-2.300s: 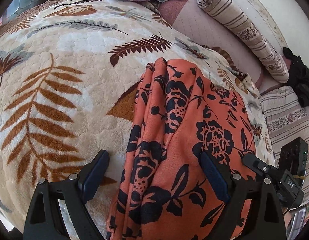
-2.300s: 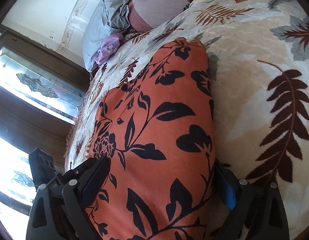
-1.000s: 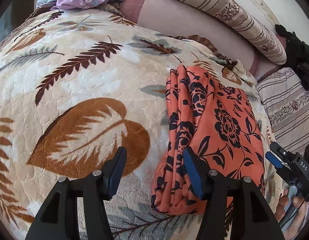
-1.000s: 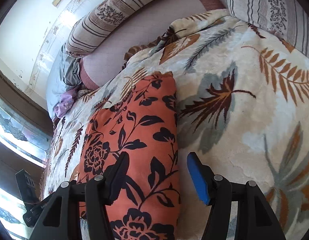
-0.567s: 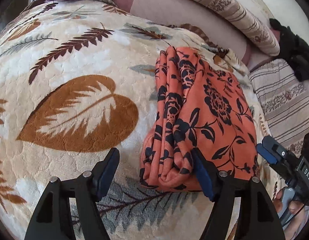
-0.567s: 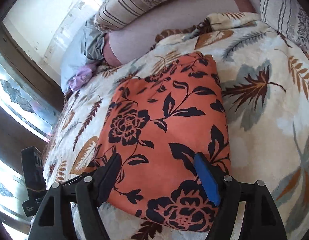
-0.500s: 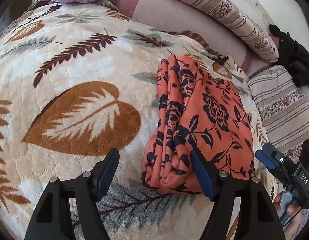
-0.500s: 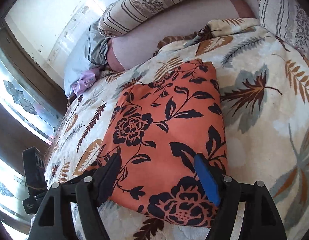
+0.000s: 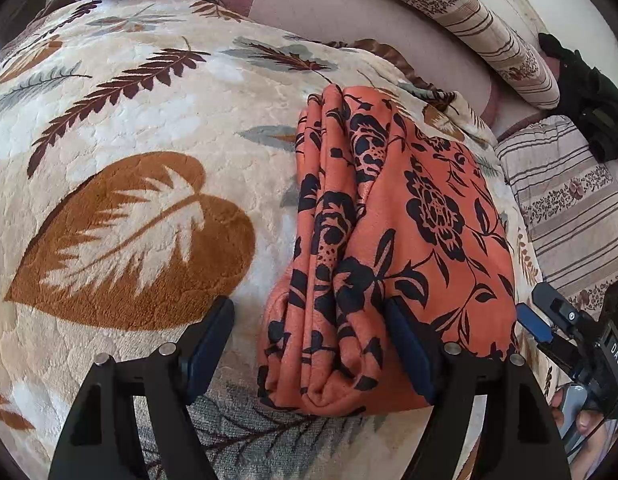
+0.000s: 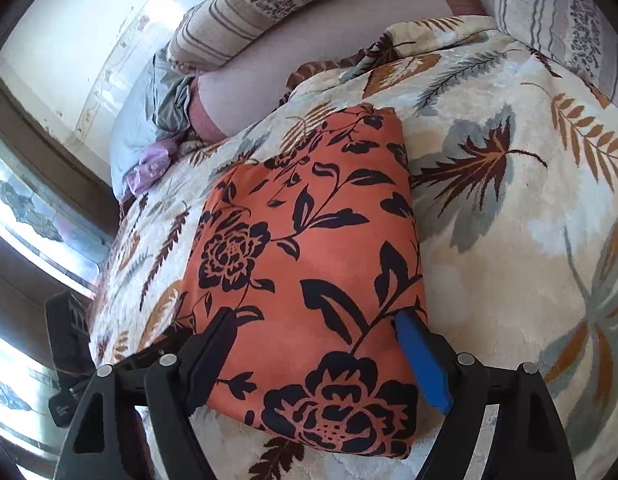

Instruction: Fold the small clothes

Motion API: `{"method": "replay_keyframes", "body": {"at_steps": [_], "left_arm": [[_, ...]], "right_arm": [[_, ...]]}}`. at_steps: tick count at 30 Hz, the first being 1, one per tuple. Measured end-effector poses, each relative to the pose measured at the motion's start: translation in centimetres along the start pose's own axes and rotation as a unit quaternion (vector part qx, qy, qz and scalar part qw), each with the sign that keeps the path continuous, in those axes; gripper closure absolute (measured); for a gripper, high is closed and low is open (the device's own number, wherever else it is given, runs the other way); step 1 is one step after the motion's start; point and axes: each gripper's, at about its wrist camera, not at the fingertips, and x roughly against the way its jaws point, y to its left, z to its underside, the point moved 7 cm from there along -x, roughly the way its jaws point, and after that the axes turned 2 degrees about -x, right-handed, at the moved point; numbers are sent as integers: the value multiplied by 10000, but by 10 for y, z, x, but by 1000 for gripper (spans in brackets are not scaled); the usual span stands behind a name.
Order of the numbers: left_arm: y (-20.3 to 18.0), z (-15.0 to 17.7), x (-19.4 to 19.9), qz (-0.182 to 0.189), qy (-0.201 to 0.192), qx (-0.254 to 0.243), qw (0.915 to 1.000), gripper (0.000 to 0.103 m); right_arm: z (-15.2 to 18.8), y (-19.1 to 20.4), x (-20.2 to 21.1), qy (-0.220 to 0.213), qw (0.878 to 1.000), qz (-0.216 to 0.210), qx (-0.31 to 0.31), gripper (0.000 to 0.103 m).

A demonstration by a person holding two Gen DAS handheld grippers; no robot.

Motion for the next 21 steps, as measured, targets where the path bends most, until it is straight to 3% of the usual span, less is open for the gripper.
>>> {"method": "replay_keyframes", "body": {"at_steps": [2, 3, 5, 7, 8, 9, 10, 15, 18, 20, 21], "left_arm": [[1, 0, 0, 15, 19, 15, 10000, 25], [1, 0, 0, -4, 17, 11, 10000, 25], [-1, 0, -2, -66, -7, -4, 10000, 25], [-4, 0, -3, -95, -13, -40, 9999, 25], [-6, 0, -4, -86, -11, -80, 9999, 27], [-9, 0, -5, 15, 12, -137, 9999, 41], [-12, 1, -5, 109, 61, -176, 9998, 47], [-18, 4, -1, -14, -59, -169, 9998, 55], [-21, 7, -2, -117, -74, -122, 9998, 55], [-19, 7, -3, -110, -82, -54, 9999, 52], [-16, 6, -4, -60, -59, -17, 10000, 50]], "right_arm": [[-5, -10, 11, -285, 9994, 157, -143, 19], [-5, -13, 11, -210, 9995, 117, -217, 19], [7, -12, -6, 353, 9990, -73, -249, 19], [15, -7, -16, 484, 9984, 197, 232, 19], [16, -3, -18, 499, 9976, 236, 407, 19], [16, -2, -17, 471, 9977, 220, 433, 21], [14, -1, -15, 419, 9980, 169, 441, 29], [-3, 2, 5, 138, 9975, 188, 664, 68], [-12, 2, 2, 193, 9979, 198, 587, 69], [-12, -8, -10, 389, 9985, 292, 249, 61], [-12, -11, -14, 389, 9987, 315, 48, 34]]}}
